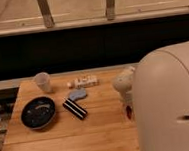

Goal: Drag the pepper across the table

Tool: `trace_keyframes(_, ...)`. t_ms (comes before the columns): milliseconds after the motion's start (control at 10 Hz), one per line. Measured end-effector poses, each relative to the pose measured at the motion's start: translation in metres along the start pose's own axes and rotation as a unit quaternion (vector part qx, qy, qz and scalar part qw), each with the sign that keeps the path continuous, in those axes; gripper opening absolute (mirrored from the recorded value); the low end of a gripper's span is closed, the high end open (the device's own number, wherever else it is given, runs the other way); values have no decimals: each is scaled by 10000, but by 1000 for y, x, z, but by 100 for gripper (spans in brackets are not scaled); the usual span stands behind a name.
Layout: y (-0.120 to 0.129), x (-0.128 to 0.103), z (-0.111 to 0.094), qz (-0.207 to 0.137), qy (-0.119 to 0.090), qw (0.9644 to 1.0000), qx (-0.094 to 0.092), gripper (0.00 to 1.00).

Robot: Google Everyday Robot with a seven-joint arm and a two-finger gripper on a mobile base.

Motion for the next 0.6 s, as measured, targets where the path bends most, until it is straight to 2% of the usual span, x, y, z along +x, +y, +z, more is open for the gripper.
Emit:
trace_keyframes(100,-13,-2,2,167,33,9998,37,0)
trace_keyframes(200,-25,-2,3,260,72,9996,-21,0)
trace_keyframes(400,-36,-2,4,176,119,9997,-144,1)
trace_keyframes(500,-35,-2,4,167,123,9996,-176,6)
trace_keyframes(600,-33,-2,4,148,123,9997,-180,16)
